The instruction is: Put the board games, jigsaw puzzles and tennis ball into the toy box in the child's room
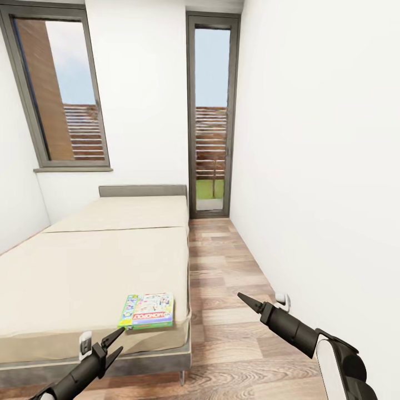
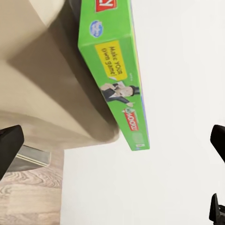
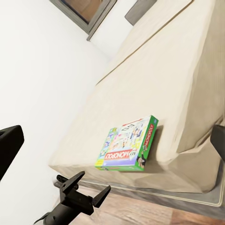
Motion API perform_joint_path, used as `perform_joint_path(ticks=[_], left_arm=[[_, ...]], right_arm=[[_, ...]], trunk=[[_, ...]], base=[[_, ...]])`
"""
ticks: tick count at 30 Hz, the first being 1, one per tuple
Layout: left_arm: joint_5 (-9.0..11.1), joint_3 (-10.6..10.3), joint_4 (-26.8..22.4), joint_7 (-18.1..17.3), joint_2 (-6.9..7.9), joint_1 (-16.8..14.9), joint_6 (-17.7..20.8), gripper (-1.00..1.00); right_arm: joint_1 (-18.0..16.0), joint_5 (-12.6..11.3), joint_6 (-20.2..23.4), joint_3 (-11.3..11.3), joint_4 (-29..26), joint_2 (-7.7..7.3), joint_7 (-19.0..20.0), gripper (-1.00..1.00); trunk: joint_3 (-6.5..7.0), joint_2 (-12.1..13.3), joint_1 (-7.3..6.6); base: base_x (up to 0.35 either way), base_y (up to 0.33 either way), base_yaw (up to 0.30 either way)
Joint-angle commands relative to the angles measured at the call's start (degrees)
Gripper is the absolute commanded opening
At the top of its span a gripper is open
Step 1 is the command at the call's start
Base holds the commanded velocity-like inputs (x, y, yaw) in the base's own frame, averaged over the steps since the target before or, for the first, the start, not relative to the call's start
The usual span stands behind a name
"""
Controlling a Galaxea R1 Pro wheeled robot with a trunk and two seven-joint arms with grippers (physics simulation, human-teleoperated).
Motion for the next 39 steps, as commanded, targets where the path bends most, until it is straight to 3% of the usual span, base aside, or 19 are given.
perform_joint_path(ticks=[1, 39], left_arm=[[0.2, 0.1, 0.0, -0.1, -0.01, 0.0, 0.4, 1.00], [0.2, 0.0, 0.0, -0.1, -0.39, 0.0, -0.2, 1.00]], right_arm=[[-0.1, 0.0, 0.3, -0.1, 0.0, 0.05, 0.2, 1.00], [0.0, 0.0, 0.3, -0.1, 0.0, 0.05, 0.2, 1.00]], trunk=[[-0.06, 0.0, -0.01], [-0.06, 0.0, -0.01]], base=[[0.000, -0.023, 0.000], [0.031, -0.024, 0.000]])
